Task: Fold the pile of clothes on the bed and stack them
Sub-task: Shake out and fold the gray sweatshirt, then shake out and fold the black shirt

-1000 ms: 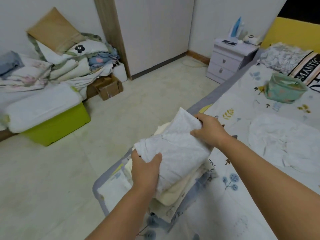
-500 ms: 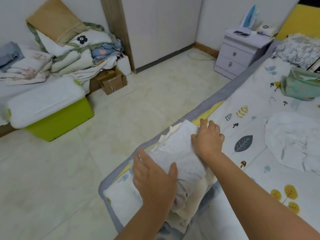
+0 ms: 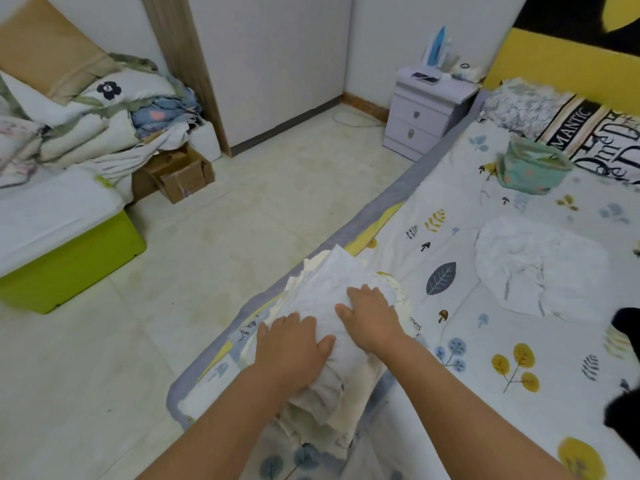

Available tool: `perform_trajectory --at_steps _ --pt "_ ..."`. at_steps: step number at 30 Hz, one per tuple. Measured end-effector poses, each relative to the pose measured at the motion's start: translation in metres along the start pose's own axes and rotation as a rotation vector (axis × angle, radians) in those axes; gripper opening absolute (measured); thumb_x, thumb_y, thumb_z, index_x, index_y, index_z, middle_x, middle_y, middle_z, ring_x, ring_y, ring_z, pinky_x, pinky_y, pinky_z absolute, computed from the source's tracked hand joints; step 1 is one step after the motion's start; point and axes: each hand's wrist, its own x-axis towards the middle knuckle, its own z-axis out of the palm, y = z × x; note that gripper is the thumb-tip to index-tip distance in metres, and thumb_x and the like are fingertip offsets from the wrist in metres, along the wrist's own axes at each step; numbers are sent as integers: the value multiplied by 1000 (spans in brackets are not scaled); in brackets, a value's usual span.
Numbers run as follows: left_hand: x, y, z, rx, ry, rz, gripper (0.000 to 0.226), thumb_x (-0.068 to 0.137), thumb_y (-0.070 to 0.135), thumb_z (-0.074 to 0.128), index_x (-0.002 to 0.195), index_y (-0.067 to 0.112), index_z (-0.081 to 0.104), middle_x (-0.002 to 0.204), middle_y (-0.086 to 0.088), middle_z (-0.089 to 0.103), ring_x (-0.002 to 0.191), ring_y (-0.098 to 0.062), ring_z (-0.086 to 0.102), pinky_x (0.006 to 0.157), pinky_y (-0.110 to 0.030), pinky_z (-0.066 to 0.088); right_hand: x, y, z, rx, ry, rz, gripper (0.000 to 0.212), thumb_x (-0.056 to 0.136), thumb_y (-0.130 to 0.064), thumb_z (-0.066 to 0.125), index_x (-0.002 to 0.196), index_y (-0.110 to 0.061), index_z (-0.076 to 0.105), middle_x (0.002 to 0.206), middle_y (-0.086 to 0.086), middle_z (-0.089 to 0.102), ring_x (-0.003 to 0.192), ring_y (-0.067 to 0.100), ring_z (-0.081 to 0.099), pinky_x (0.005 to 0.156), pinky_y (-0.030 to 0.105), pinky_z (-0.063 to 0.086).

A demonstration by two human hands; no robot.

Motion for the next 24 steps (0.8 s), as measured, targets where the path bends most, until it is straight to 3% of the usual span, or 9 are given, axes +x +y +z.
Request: perform_trajectory --at_steps 4,10,18,24 --pt "-7 11 -28 -69 -18 41 46 91 51 40 128 24 46 129 0 54 117 -23 49 97 -35 35 -27 6 -25 66 5 -68 36 98 -29 40 128 -11 50 128 13 55 117 28 49 92 31 40" --pt "-26 50 -67 -35 -23 203 39 93 33 47 130 22 46 128 2 53 111 -15 50 73 -20 30 -78 30 -73 46 -1 -77 33 95 -26 45 127 -22 52 128 6 54 113 24 52 86 28 41" --pt "-58 139 -75 136 -10 397 39 91 30 51 128 21 48 126 1 54 113 -16 51 85 -22 38 -159 102 -125 -81 -20 -43 38 93 -29 51 130 -19 51 129 5 53 117 22 49 87 27 39" --pt "-84 231 -44 202 -34 498 42 91 38 52 130 23 45 128 2 52 115 -16 50 82 -21 37 -227 194 -140 -89 -6 78 40 94 -29 50 133 -18 47 132 7 51 119 25 47 90 31 39"
